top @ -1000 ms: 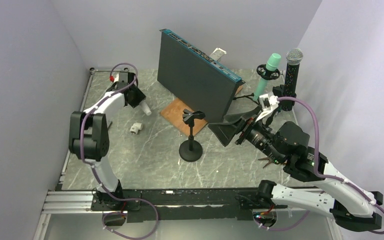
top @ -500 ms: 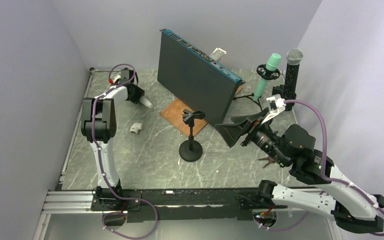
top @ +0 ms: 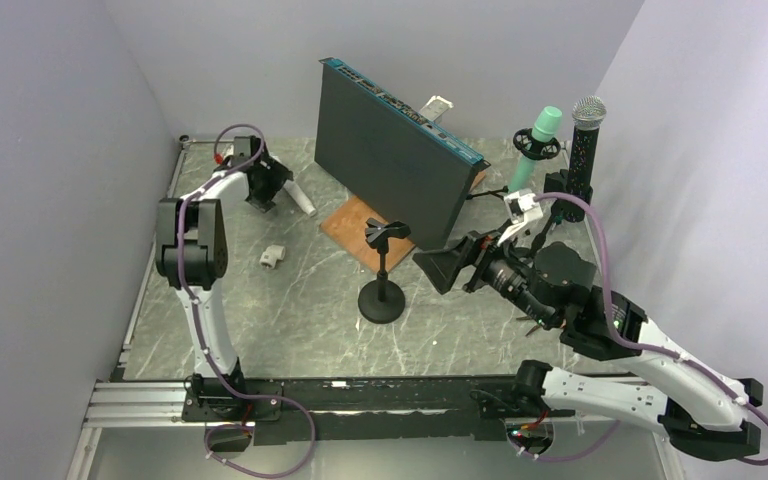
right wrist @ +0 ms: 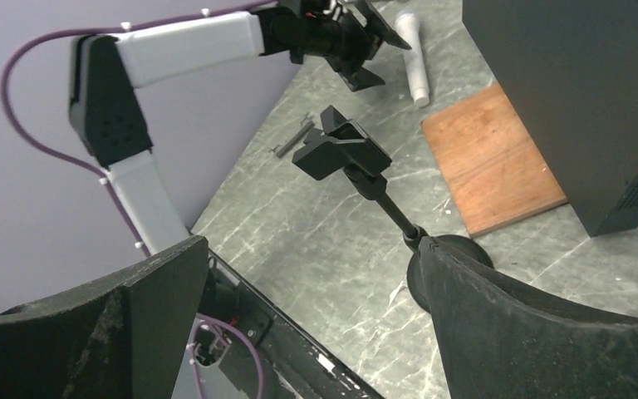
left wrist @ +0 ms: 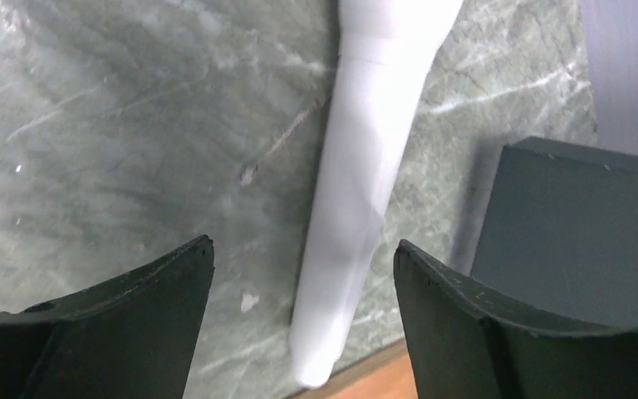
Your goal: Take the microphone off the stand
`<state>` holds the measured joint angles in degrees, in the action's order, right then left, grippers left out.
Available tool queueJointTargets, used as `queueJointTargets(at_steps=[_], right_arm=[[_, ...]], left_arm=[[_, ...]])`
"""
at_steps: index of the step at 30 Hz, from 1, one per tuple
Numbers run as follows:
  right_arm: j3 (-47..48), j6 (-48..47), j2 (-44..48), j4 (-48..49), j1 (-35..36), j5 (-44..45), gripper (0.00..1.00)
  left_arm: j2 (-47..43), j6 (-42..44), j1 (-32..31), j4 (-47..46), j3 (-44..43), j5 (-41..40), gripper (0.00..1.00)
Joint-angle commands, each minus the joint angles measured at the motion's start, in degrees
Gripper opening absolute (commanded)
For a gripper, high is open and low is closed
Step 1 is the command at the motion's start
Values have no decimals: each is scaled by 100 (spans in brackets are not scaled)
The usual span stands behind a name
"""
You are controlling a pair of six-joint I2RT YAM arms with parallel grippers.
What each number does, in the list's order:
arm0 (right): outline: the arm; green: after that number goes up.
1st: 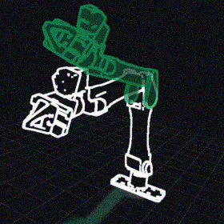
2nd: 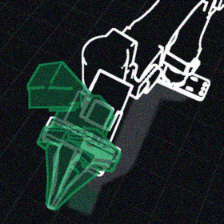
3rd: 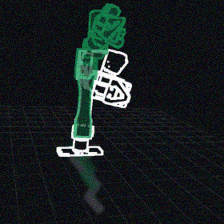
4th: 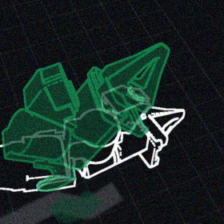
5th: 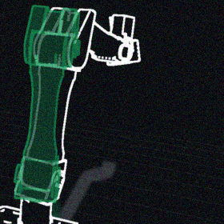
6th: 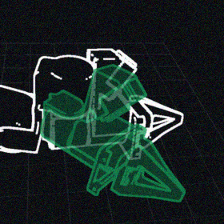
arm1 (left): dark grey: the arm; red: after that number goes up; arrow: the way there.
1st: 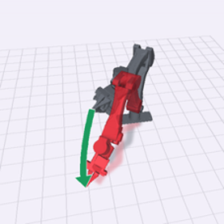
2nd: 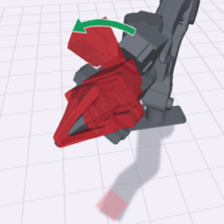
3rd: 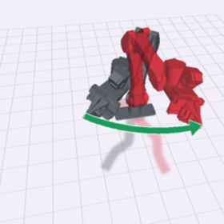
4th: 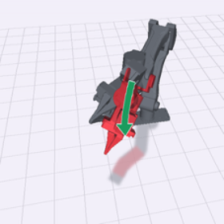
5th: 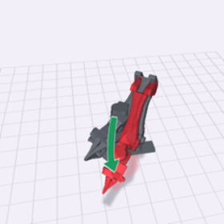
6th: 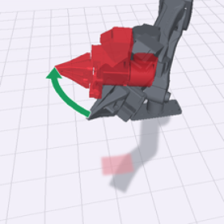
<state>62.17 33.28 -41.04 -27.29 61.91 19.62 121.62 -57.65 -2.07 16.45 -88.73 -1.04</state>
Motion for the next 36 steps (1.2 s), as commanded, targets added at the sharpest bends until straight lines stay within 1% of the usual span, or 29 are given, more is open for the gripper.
queueJointTargets(at_steps=[1,3,7,9,11,13,15,16,17,18,19,20,22,23,24,26,29,31,32,36], right_arm=[[86,375,-160,-168,22,239,100],[162,590,-308,-316,23,389,100],[272,1032,-661,-512,1,700,100],[286,1209,-792,-478,-90,673,100],[221,1225,-892,-275,-336,341,100],[133,1195,-992,-59,-998,-424,100],[-112,1246,-991,343,-1735,-1482,99],[-236,1288,-975,542,-2063,-2303,98],[-325,1293,-947,746,-2321,-2673,97],[-375,1250,-908,890,-2448,-2922,97],[-396,1193,-861,952,-2478,-2977,97],[-398,1161,-824,957,-2481,-2971,98],[-359,1113,-799,886,-2490,-2903,100],[-341,1077,-831,882,-2493,-2953,100],[-308,1045,-880,939,-2491,-3061,100],[-186,969,-1053,946,-2491,-3339,99],[-57,924,-1218,871,-2491,-3457,98],[-28,906,-1267,863,-2489,-3456,98],[-15,896,-1298,885,-2491,-3509,97],[49,866,-1581,1021,-2492,-3776,89]], left_arm=[[-922,121,84,-44,355,789,84],[-1314,114,84,-198,687,1092,88],[-2274,216,84,-494,1347,1782,90],[-2867,222,88,-919,1905,2174,91],[-3565,215,84,-1494,2591,2589,92],[-4252,260,79,-2143,3339,3069,95],[-4897,146,82,-3016,4055,3691,99],[-5172,16,72,-3597,4377,4025,99],[-5393,-140,45,-4218,4684,4335,99],[-5546,-318,14,-4762,4904,4662,99],[-5650,-511,-20,-5453,5079,4966,99],[-5733,-729,-74,-5953,5196,5231,99],[-5784,-1207,-291,-6868,5370,5509,99],[-5777,-1360,-554,-7199,5381,5563,99],[-5755,-1390,-787,-7286,5305,5599,99],[-5721,-1028,-1285,-6796,5045,5519,97],[-5722,-561,-1872,-6252,4830,5094,96],[-5692,-384,-2100,-5963,4735,4845,93],[-5679,-372,-2199,-5961,4732,4747,91],[-5588,-451,-2389,-6098,4736,4648,83]])
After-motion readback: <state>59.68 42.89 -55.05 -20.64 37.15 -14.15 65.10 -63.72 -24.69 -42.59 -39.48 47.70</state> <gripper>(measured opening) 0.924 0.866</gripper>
